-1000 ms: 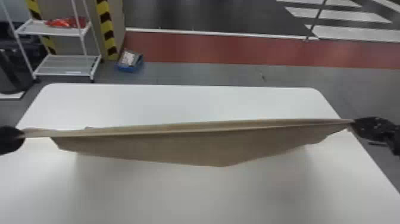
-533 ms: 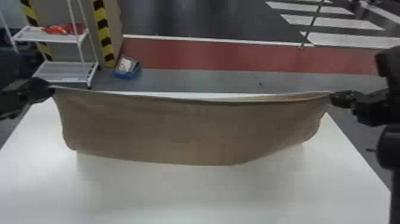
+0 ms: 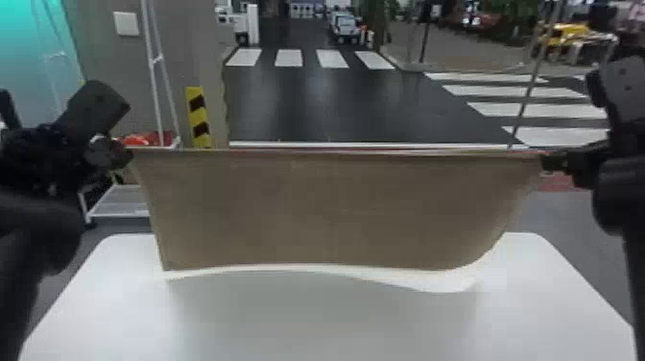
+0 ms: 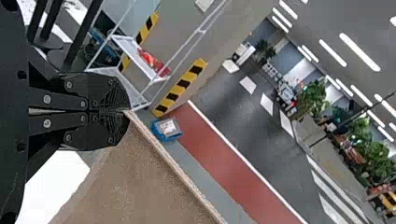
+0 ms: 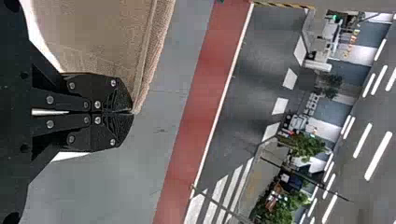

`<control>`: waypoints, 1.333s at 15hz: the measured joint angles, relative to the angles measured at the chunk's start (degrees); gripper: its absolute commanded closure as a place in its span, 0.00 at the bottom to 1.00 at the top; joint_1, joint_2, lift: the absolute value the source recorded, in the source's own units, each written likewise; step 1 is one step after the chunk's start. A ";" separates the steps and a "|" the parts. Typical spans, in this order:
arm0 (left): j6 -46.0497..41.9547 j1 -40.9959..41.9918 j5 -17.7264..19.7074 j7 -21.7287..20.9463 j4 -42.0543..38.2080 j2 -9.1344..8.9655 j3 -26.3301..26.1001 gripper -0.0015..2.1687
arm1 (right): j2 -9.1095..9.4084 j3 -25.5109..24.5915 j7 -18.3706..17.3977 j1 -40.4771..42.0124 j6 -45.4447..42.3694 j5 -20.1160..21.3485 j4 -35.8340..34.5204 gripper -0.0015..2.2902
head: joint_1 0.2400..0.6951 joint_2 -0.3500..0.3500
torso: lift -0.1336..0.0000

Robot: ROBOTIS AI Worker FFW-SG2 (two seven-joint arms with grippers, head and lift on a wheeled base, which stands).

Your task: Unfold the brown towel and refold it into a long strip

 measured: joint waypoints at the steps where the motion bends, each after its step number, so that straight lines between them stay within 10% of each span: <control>1: 1.12 0.71 0.78 0.23 -2.52 0.39 0.87 0.98 | -0.40 -0.39 0.42 -0.44 0.79 -0.33 -0.85 0.88 | 0.29 0.44 | 0.08; 4: 1.83 9.46 3.01 0.41 -12.39 2.04 4.61 0.98 | -1.98 -3.49 1.74 6.01 1.78 -2.91 -7.50 0.88 | 0.32 0.44 | 0.08; 10: -12.93 37.69 5.17 6.71 -22.72 1.40 11.86 0.98 | -1.30 -13.98 1.82 37.72 -14.43 -12.51 -20.76 0.88 | 0.99 0.43 | 0.08; 20: -20.01 54.41 4.42 5.69 -20.29 1.68 15.48 0.98 | 1.83 -19.98 7.03 53.20 -30.37 -17.31 -19.67 0.88 | 1.00 0.48 | 0.08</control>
